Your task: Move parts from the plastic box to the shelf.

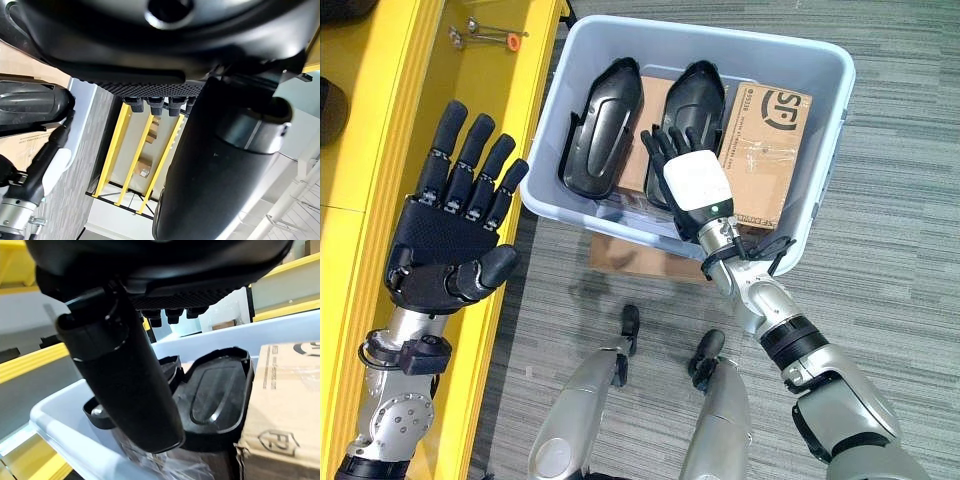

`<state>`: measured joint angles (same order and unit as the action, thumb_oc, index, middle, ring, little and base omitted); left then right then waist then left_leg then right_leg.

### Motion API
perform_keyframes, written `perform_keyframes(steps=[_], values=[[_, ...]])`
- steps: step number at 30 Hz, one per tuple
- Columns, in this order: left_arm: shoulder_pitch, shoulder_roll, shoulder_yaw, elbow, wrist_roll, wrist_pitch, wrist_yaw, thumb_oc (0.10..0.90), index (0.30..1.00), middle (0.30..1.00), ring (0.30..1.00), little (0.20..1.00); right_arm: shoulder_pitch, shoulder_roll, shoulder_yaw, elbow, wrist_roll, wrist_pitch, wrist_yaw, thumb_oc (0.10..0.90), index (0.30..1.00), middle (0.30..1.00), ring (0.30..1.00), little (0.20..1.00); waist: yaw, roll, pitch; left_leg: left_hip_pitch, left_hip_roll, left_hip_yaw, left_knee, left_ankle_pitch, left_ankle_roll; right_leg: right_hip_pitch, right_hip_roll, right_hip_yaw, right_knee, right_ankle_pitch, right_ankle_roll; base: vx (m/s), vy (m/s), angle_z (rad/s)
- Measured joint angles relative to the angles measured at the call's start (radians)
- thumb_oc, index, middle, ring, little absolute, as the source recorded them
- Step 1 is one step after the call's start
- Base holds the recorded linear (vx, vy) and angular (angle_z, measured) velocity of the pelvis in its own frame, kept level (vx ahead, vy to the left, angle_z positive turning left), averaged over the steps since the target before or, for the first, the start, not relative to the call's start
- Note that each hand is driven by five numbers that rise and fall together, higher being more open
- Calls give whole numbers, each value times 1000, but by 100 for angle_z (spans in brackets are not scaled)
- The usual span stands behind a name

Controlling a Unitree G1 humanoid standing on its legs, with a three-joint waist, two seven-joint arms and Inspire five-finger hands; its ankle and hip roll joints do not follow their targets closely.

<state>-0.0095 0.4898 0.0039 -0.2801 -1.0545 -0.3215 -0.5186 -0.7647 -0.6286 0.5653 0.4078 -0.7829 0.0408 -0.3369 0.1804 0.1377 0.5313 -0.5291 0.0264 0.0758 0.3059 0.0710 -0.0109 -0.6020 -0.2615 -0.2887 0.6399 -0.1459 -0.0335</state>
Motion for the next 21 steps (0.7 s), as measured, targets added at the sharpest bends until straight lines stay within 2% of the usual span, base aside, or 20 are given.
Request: perform_keyframes(steps=[8,13,18,21], values=[[-13,0,-5,-1,-1,4,5,900,1000,1000,1000,1000,-24,13,-3,95,2,39,-13,900,1000,1000,1000,1000,-1,0,0,-22,-7,-5,0,-1,-1,-23,-10,-5,14,-8,-3,4,4,2],[-32,0,-5,-1,-1,13,14,900,1000,1000,1000,1000,-27,40,-6,114,47,63,-14,900,1000,1000,1000,1000,1,0,0,-35,-9,-12,-1,2,4,-29,-13,-15,15,-11,-3,4,-8,4],[-67,-1,-18,-1,0,17,36,900,1000,1000,1000,1000,-30,91,-23,119,99,136,-48,900,1000,1000,1000,1000,9,1,0,-54,-11,-12,2,2,3,-48,-16,-15,19,-11,-3,8,14,0],[-74,-1,-21,-1,1,17,52,900,1000,1000,1000,1000,-35,108,-28,141,87,150,-80,900,1000,1000,1000,1000,9,1,-1,-59,-13,-10,3,2,4,-55,-18,-14,23,-12,-3,0,0,0]])
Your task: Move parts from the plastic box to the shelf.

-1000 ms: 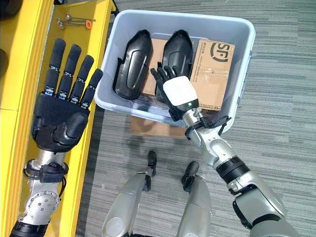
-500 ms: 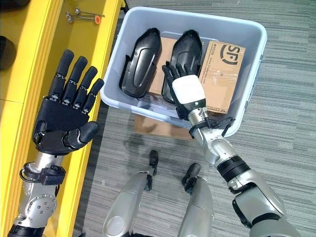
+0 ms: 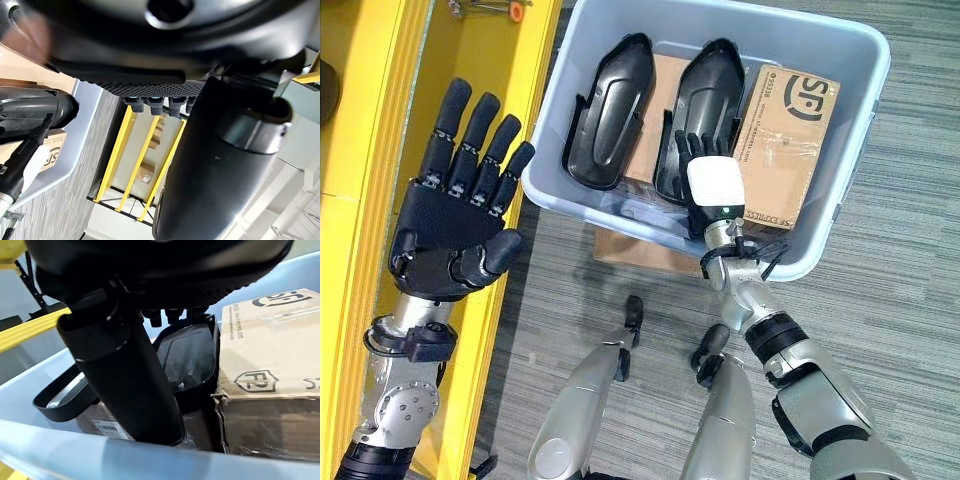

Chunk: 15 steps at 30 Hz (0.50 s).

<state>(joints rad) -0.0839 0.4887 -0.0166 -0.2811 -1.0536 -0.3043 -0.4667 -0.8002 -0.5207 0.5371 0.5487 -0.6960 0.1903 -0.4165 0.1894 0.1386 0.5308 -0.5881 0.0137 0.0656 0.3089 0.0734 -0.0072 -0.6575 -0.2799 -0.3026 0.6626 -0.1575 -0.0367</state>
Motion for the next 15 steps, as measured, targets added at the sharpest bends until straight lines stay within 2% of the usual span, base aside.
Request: perform_keyframes(steps=[2,4,8,11,15], values=[[-1,-1,-2,0,0,0,4,900,1000,1000,1000,1000,-7,6,0,32,-25,3,-18,900,1000,1000,1000,1000,2,0,0,-3,-1,0,0,1,0,-3,-2,0,3,-1,0,0,0,0],[-4,-1,-22,-1,0,0,6,900,1000,1000,1000,1000,-14,0,7,69,-135,6,-55,900,1000,1000,1000,1000,6,0,0,-8,-2,0,0,3,0,-9,-4,0,8,-2,-1,0,0,0],[-6,-1,-31,-1,-3,17,7,900,1000,1000,1000,1000,-49,-30,44,77,-259,-15,-95,900,1000,1000,1000,1000,5,0,0,-24,-2,-2,1,7,-4,-28,-5,0,15,-3,-2,0,0,0],[-2,-1,-32,-1,-31,28,7,900,1000,1000,1000,1000,-72,-46,100,77,-282,-22,-94,900,1000,1000,1000,1000,5,0,0,-24,-2,-3,0,8,-5,-31,-5,-1,20,-6,-7,0,0,0],[10,-1,-31,-1,-42,38,3,900,1000,1000,1000,1000,-72,-44,139,88,-282,0,-89,900,1000,1000,1000,1000,6,1,0,-25,-1,-7,0,9,-7,-33,-5,-4,20,-12,-11,3,-9,1]])
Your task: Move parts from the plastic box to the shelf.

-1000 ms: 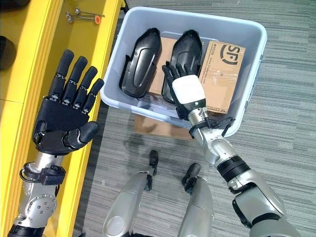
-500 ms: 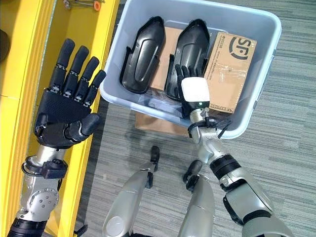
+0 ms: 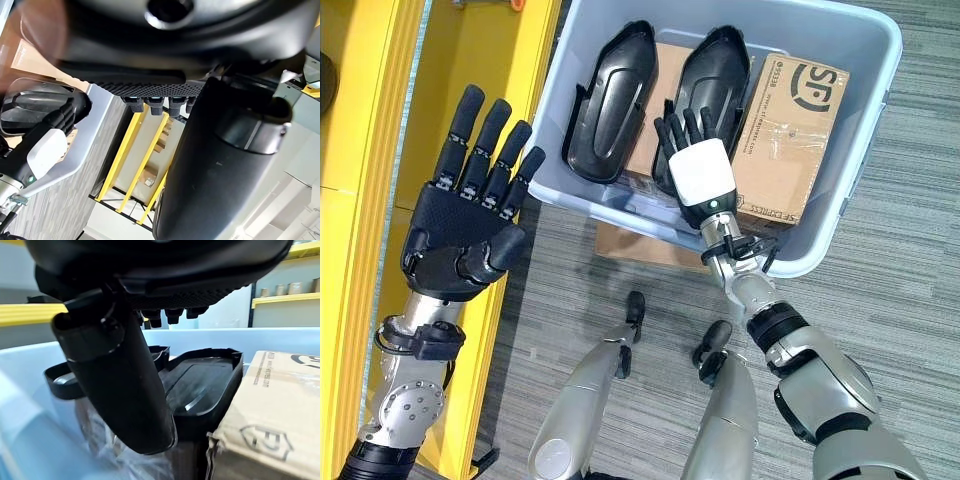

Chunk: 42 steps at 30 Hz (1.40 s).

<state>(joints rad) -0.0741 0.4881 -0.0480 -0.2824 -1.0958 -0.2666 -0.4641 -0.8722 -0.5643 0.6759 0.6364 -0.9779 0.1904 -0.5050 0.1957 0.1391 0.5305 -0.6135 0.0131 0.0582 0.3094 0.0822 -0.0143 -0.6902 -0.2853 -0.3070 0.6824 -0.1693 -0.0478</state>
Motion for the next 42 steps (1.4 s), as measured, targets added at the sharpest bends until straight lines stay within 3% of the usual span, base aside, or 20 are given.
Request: perform_keyframes(steps=[4,8,14,17,20,26,32,42], values=[[-11,-5,-10,2,2,1,4,900,1000,1000,1000,1000,-11,4,24,38,-21,27,0,900,1000,1000,1000,1000,0,0,0,-7,0,-8,8,-1,-2,-2,0,-5,5,-5,-1,5,-61,4],[-142,-56,-118,68,56,-23,64,900,1000,1000,1000,1000,-108,-1,129,84,-19,60,31,900,1000,1000,1000,1000,-2,0,0,-47,7,-12,43,-10,-11,-30,2,-7,19,-5,-3,6,-63,0],[-289,-90,-302,233,199,-69,213,900,1000,1000,1000,1000,-163,67,175,141,154,79,40,900,1000,1000,1000,1000,-27,-2,1,-84,26,-11,88,-25,-7,-46,18,-9,18,0,-8,3,-7,-5],[-316,-124,-315,268,240,-88,275,900,1000,1000,1000,1000,-168,94,170,162,206,86,40,900,1000,1000,1000,1000,-48,-6,2,-92,30,-8,96,-30,-6,-50,24,-6,14,4,-5,4,6,-7],[-370,-126,-319,289,279,-102,338,900,1000,1000,1000,1000,-190,133,161,167,214,86,41,900,1000,1000,1000,1000,-71,-27,3,-117,39,-7,114,-37,-6,-69,34,-5,19,9,-11,10,24,-7],[-454,-180,-352,338,326,-125,436,900,1000,1000,1000,1000,-207,177,150,188,241,97,58,900,1000,1000,1000,1000,-103,-31,3,-134,40,-5,132,-44,0,-78,34,-3,18,14,-6,5,10,-1],[-489,-196,-357,376,328,-136,471,900,1000,1000,1000,1000,-231,221,134,199,251,100,85,900,1000,1000,1000,1000,-116,-72,4,-159,48,5,145,-46,-1,-106,40,6,22,19,-9,6,11,-5],[-493,-196,-360,402,336,-157,497,900,1000,1000,1000,1000,-255,223,210,234,65,109,107,900,1000,1000,1000,1000,-116,-73,4,-168,51,5,163,-52,2,-106,41,7,23,24,-6,0,0,0]])
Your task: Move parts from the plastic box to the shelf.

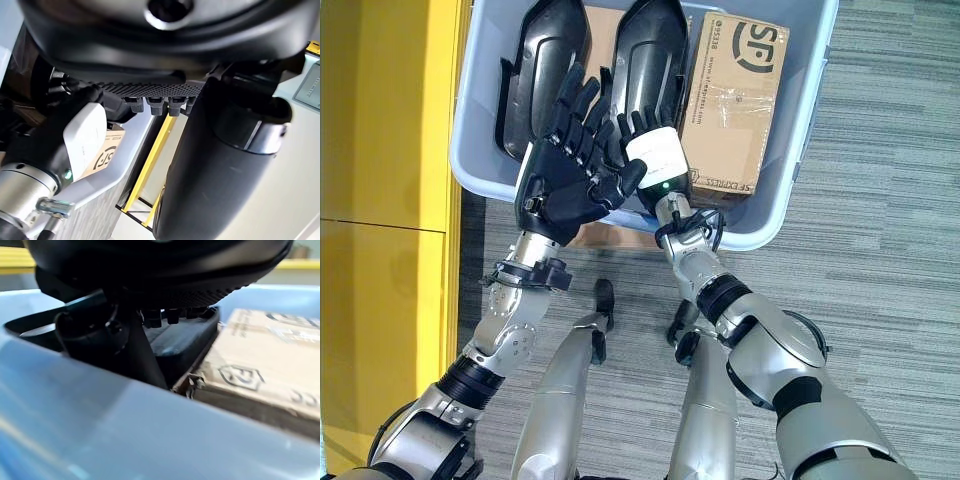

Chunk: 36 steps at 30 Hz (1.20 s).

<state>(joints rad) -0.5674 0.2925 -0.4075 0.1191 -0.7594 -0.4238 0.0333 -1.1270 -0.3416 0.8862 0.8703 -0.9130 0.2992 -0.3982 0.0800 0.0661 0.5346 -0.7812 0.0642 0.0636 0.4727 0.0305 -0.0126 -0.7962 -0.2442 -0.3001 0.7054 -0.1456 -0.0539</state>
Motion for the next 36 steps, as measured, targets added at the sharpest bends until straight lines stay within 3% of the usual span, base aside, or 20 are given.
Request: perform_keyframes(steps=[6,9,15,21,32,36], values=[[-9,5,-2,37,-2,-21,-2,900,1000,1000,1000,1000,-19,-26,86,20,-191,8,12,900,1000,1000,1000,1000,2,-5,0,-5,1,-1,16,-5,2,1,-1,0,5,3,1,0,0,0],[-9,7,-3,39,-3,-22,-2,900,1000,1000,1000,1000,-22,-28,113,38,-226,29,-27,900,1000,1000,1000,1000,3,-10,0,-6,2,-3,22,-7,5,2,-1,-1,9,3,1,2,-11,0],[-10,8,-28,41,-11,-43,-4,900,1000,1000,1000,1000,-21,-37,123,38,-221,36,-69,900,1000,1000,1000,1000,3,-11,0,-12,3,-9,35,-11,5,2,0,-4,12,3,1,0,0,0],[-10,7,-31,61,-11,-60,-5,900,1000,1000,1000,1000,-22,-26,122,37,-116,56,-53,900,1000,1000,1000,1000,3,-11,0,-17,4,-12,42,-12,6,2,0,-6,12,3,1,0,0,0],[-9,7,-31,70,-10,-60,-4,900,1000,1000,1000,1000,-54,-20,120,41,-90,12,123,900,1000,1000,1000,1000,4,-11,0,-26,4,-14,44,-14,5,-3,0,-9,15,3,1,2,15,0],[-9,7,-31,70,-11,-61,-4,900,1000,1000,1000,1000,-62,-19,121,43,-172,-1,168,900,1000,1000,1000,1000,7,-11,0,-38,3,-16,44,-15,5,-15,0,-11,15,3,1,0,0,0]])
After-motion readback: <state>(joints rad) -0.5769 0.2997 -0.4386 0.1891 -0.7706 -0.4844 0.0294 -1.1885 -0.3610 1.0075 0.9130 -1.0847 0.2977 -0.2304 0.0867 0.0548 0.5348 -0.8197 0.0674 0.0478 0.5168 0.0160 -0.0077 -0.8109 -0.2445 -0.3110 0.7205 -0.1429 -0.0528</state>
